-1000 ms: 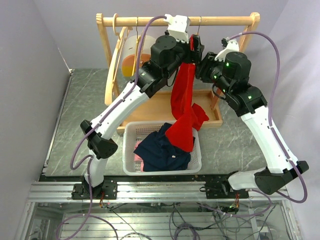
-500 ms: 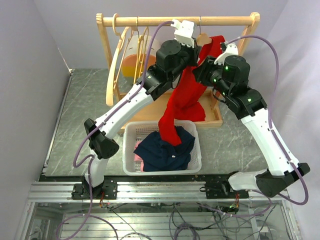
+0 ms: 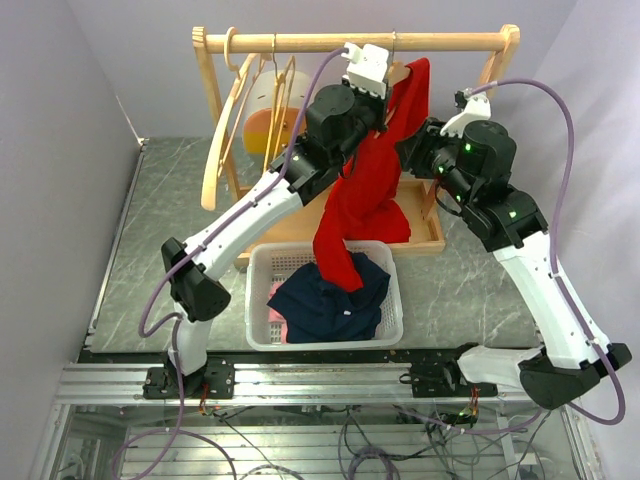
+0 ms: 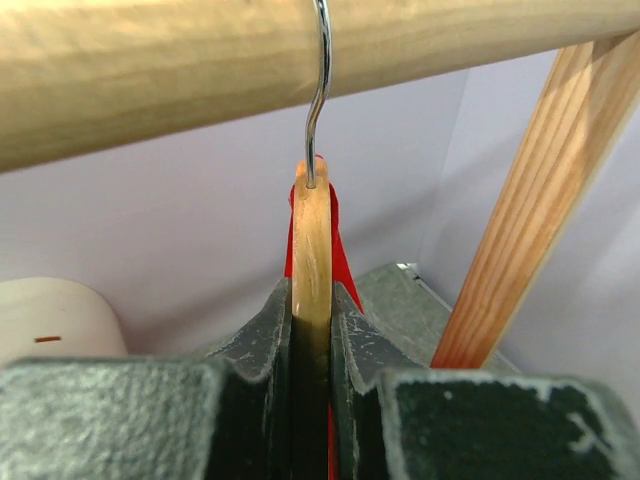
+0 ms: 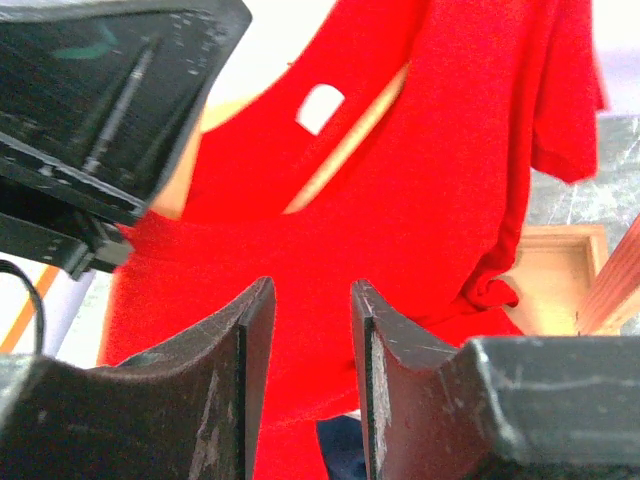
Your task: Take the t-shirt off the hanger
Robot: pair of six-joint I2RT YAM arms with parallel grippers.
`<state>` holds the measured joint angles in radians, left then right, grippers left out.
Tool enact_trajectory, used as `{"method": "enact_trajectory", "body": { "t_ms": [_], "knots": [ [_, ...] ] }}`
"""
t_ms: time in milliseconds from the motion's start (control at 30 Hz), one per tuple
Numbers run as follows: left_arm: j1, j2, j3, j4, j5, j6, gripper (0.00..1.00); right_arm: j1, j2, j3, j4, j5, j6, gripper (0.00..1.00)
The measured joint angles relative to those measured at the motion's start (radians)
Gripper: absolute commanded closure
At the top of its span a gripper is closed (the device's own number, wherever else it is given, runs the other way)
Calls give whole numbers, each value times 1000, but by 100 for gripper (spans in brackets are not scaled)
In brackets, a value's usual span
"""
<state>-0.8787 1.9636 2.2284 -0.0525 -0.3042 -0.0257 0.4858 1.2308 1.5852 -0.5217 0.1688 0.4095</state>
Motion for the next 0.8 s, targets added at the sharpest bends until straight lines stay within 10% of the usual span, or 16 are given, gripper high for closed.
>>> {"method": "enact_trajectory", "body": {
  "t_ms": [800],
  "knots": [
    [0,-198,-73,-175,-12,112,93,0,-10,-43,17,41,-18,57]
  ]
}}
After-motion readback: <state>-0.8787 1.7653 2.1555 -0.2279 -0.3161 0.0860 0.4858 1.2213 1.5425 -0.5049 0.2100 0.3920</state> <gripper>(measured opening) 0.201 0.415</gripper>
